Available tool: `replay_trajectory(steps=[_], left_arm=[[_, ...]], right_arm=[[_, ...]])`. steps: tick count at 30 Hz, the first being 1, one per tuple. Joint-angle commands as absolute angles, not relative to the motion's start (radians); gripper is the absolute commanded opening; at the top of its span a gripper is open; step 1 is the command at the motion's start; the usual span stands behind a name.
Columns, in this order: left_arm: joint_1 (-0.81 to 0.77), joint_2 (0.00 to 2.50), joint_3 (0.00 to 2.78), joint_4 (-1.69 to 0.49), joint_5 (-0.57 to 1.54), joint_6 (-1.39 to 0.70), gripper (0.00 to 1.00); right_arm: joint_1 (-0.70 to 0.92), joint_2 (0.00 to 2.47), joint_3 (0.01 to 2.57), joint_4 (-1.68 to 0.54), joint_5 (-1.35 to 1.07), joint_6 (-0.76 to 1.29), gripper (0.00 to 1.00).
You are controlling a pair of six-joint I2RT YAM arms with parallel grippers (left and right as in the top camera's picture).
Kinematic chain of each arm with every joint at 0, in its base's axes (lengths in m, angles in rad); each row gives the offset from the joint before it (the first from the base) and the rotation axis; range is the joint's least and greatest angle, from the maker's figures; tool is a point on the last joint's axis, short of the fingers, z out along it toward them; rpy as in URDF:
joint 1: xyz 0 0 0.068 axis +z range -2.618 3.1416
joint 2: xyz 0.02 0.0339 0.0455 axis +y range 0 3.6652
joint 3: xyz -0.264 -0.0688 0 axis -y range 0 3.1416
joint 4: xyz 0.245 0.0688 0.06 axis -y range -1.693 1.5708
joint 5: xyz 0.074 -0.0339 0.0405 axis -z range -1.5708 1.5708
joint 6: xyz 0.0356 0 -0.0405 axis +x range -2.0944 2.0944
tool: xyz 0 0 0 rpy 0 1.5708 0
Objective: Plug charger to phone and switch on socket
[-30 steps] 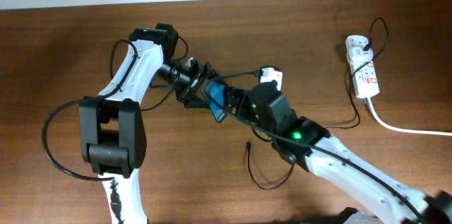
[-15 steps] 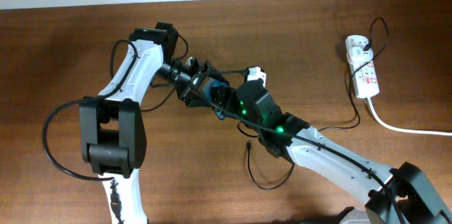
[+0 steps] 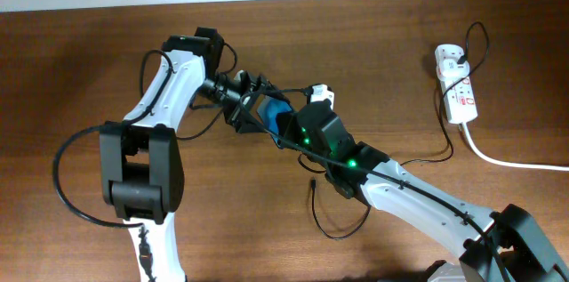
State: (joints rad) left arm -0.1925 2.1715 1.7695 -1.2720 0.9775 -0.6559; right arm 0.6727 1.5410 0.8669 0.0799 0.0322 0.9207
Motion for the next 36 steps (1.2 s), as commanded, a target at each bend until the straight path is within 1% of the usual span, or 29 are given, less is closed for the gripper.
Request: replay_trajectory(steps=[1, 2, 5, 6, 8, 9, 13, 15, 18, 22, 26, 28, 31, 33, 36], left_arm=[[-0.197, 2.177, 1.79, -1.272, 1.025, -0.662, 0.53], [-0.197, 2.177, 1.79, -1.272, 1.025, -0.662, 0.54], [-0.196, 2.177, 1.79, -1.252, 1.017, -0.651, 0.68], [-0.194, 2.177, 1.79, -1.214, 1.018, -0.651, 0.8], [-0.184, 2.177, 1.792, -1.155, 1.018, -0.641, 0.96], [-0.174, 2.177, 1.802, -1.141, 1.018, -0.613, 0.99], [-0.107, 2.171, 1.896, -1.16, 1.017, -0.44, 0.99], [-0.065, 2.142, 1.955, -1.203, 1.004, -0.324, 0.99], [-0.004, 2.037, 1.98, -1.288, 0.947, -0.158, 0.99], [0.072, 1.839, 1.979, -1.402, 0.897, -0.015, 1.0], [0.15, 1.664, 1.971, -1.478, 0.905, 0.097, 0.94], [0.194, 1.554, 1.904, -1.46, 0.905, 0.107, 0.93], [0.224, 1.426, 1.718, -1.377, 0.945, 0.107, 0.97], [0.226, 1.353, 1.503, -1.251, 1.077, 0.082, 0.98], [0.225, 1.348, 1.25, -1.021, 1.175, -0.158, 0.99]], right_arm=[[0.682, 1.549, 0.877, 0.086, 0.01, 0.919, 0.08], [0.681, 1.549, 0.877, 0.086, 0.01, 0.919, 0.05], [0.668, 1.549, 0.878, 0.086, 0.01, 0.939, 0.04], [0.659, 1.549, 0.878, 0.086, 0.007, 0.953, 0.04], [0.633, 1.549, 0.878, 0.086, 0.007, 0.962, 0.04], [0.618, 1.549, 0.878, 0.085, 0.0, 0.978, 0.04], [0.537, 1.543, 0.878, 0.086, -0.09, 1.004, 0.04], [0.495, 1.541, 0.878, 0.087, -0.163, 1.009, 0.04], [0.448, 1.541, 0.878, 0.087, -0.271, 1.069, 0.04], [0.418, 1.538, 0.878, 0.147, -0.415, 1.083, 0.04], [0.418, 1.538, 0.878, 0.195, -0.504, 1.083, 0.04], [0.418, 1.538, 0.878, 0.195, -0.518, 1.084, 0.04], [0.419, 1.538, 0.878, 0.194, -0.531, 1.091, 0.04], [0.419, 1.538, 0.877, 0.194, -0.532, 1.091, 0.04], [0.419, 1.538, 0.877, 0.175, -0.547, 1.095, 0.04]])
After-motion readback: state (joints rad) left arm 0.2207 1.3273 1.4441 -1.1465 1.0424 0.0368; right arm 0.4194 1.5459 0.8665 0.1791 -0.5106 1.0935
